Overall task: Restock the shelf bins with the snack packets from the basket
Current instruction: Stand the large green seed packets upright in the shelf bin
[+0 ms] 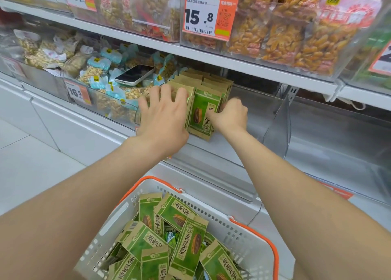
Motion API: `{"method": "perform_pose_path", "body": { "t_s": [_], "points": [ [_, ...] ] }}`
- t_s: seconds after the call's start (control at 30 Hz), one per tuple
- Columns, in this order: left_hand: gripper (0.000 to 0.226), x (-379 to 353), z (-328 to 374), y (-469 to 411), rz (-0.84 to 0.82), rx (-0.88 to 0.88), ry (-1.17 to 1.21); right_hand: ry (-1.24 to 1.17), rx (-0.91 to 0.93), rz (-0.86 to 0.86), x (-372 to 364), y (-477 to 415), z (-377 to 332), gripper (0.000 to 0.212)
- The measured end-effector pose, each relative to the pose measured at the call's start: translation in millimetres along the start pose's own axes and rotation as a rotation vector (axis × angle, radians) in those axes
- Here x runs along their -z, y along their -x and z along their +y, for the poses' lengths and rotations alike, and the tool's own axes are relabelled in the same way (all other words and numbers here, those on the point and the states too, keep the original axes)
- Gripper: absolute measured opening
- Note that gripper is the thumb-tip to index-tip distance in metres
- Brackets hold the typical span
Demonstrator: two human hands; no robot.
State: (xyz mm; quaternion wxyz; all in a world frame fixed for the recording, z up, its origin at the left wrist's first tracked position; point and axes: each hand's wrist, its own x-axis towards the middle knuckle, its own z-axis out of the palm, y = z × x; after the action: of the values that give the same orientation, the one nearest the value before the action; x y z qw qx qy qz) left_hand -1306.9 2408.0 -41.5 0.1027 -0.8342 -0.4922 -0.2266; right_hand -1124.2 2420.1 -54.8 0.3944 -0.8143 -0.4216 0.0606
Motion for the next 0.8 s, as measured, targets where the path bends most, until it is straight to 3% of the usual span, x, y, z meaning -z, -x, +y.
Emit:
{"method": "perform_pose_path", "body": {
  "t_s": [0.13, 0.2, 0.27, 0.3, 0.37, 0.47, 0.53, 0.67, 0.8],
  "points": [
    [0.064, 7.2, 4.1, 6.0, 0.089, -0.059, 0.077, 0.031, -0.06, -0.056, 14.4, 9.3, -3.0, 0.066],
    [0.053, 14.3, 5.1, 9.3, 0.182, -0.116, 0.128, 0.091, -0.015, -0.104, 23.8, 17.3, -5.8, 0.044],
    [0.034, 23.4, 7.4, 15.1, 0.237, -0.166, 0.178, 0.189, 0.152, -0.114, 36.1, 35.4, -7.8, 0.016],
    [0.024, 27.3, 8.8, 19.1, 0.22, -0.169, 0.22, 0.232, 0.262, -0.122, 43.3, 45.3, -8.0, 0.011],
    [0.012, 33.1, 12.3, 28.1, 0.087, -0.101, 0.312, 0.278, 0.485, -0.177, 61.5, 65.8, -10.9, 0.011],
    [0.021, 31.3, 19.0, 45.7, -0.276, -0.062, 0.324, 0.363, 0.727, -0.334, 94.1, 95.7, -20.2, 0.012],
    [0.025, 20.0, 25.1, 61.8, -0.519, -0.136, 0.252, 0.465, 0.77, -0.465, 109.9, 115.6, -20.9, 0.015],
    [0.021, -15.4, 43.6, 99.1, -0.902, -0.348, 0.092, 0.76, 0.762, -0.884, 107.5, 154.0, 11.5, 0.021],
    [0.033, -55.2, 70.7, 142.1, -1.224, -0.54, -0.064, 0.887, 0.771, -1.023, 92.6, 177.4, 52.2, 0.034]
  ]
}}
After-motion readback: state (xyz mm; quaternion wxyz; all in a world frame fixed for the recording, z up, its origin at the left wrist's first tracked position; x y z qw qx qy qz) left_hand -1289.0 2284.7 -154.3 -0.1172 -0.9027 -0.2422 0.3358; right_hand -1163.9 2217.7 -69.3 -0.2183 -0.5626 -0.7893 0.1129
